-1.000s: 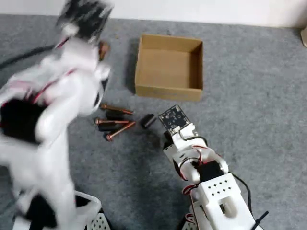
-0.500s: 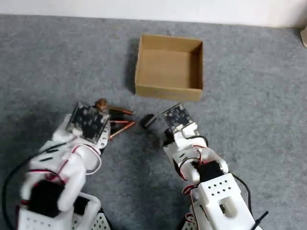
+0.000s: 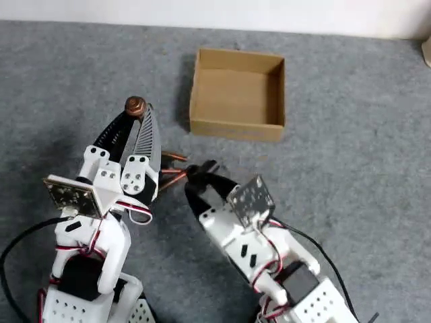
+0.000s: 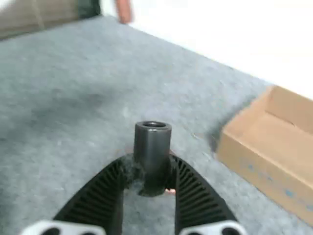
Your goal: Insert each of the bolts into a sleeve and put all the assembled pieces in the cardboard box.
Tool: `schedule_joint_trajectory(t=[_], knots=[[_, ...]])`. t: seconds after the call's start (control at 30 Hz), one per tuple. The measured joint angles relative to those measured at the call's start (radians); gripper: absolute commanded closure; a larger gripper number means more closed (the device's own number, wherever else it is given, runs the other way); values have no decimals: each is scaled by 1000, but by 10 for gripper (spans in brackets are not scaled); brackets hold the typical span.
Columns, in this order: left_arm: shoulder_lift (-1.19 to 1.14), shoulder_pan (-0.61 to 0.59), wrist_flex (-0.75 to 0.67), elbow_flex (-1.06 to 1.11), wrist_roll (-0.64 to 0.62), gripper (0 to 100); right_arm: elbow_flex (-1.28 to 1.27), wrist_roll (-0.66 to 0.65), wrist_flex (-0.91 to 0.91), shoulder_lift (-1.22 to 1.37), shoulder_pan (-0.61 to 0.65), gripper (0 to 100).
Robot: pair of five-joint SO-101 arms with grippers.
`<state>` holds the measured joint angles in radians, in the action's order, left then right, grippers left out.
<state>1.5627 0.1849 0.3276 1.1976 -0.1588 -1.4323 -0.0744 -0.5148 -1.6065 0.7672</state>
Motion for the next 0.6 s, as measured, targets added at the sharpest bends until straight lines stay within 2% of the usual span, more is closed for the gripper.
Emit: schedule_joint_trajectory(t=[0.2, 0.3, 0.47, 0.6], knots=[[0, 0, -9, 54, -37, 993, -97, -14, -2, -157, 2, 995], [-2, 0, -9, 95, -152, 993, -137, -61, -2, -209, 2, 995], [-2, 48, -9, 103, -450, 993, -172, -80, -2, -216, 6, 995], [-2, 83, -9, 146, -514, 993, -184, -81, -2, -216, 8, 995]])
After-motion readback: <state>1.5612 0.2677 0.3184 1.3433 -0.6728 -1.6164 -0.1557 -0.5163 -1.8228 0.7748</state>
